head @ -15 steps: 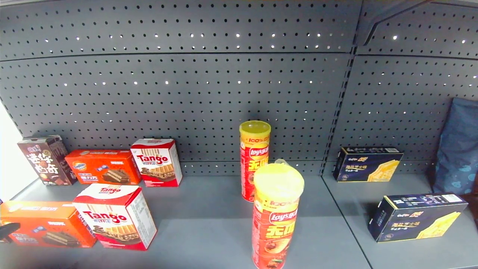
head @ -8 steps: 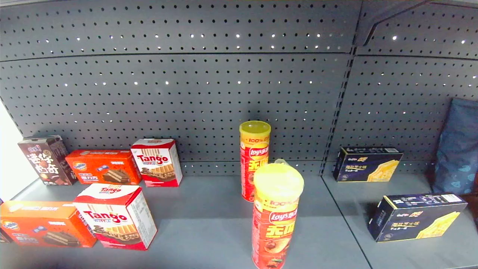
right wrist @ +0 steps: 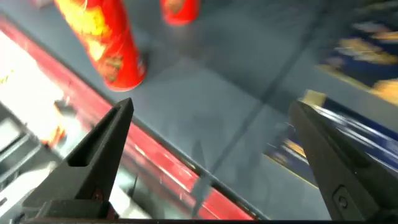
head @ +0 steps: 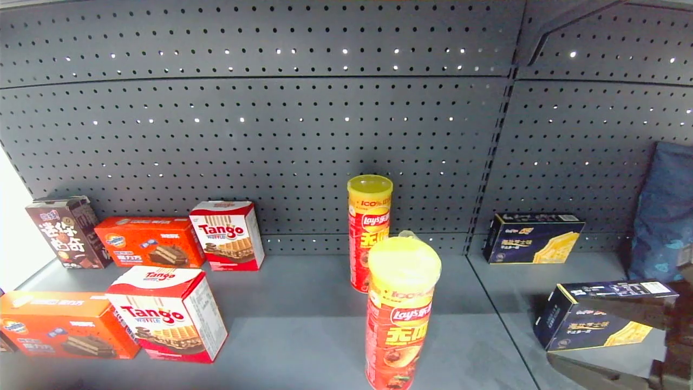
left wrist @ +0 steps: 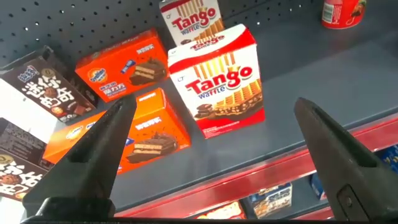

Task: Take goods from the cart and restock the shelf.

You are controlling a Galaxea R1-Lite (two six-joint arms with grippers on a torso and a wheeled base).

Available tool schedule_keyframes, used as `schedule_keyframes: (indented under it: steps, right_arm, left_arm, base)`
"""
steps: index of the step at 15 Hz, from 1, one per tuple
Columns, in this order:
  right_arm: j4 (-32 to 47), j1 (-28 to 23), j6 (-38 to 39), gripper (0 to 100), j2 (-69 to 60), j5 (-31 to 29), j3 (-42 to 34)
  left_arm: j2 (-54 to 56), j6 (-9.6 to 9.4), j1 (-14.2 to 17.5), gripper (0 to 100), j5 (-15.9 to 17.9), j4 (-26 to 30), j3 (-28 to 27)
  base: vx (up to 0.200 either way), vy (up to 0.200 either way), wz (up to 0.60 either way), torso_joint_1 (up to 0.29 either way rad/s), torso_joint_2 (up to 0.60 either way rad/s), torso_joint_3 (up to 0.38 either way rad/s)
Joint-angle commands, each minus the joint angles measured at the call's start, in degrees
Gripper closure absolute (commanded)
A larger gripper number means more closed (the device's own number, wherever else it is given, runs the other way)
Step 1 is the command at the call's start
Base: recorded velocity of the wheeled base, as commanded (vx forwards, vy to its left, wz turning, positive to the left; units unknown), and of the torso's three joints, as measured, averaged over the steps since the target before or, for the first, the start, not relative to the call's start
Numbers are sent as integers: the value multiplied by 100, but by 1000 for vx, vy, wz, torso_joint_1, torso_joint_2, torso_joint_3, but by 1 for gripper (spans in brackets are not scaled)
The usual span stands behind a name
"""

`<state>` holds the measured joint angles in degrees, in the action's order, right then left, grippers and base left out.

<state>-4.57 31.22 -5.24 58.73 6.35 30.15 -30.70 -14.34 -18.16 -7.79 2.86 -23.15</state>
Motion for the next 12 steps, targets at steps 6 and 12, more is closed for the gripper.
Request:
schedule_keyframes:
  steps: [6,12]
  right_arm:
    - [-17,578,-3,0,1316,-108,756]
    - [-44,719,-12,0,2028,-222,967]
  left_arm:
    - [-42,10,-12,0,6,4,3]
    - [-42,203,-3,0,-3,4,12]
  base:
    - [0,0,0,0,0,0]
    - [0,0,0,0,0,0]
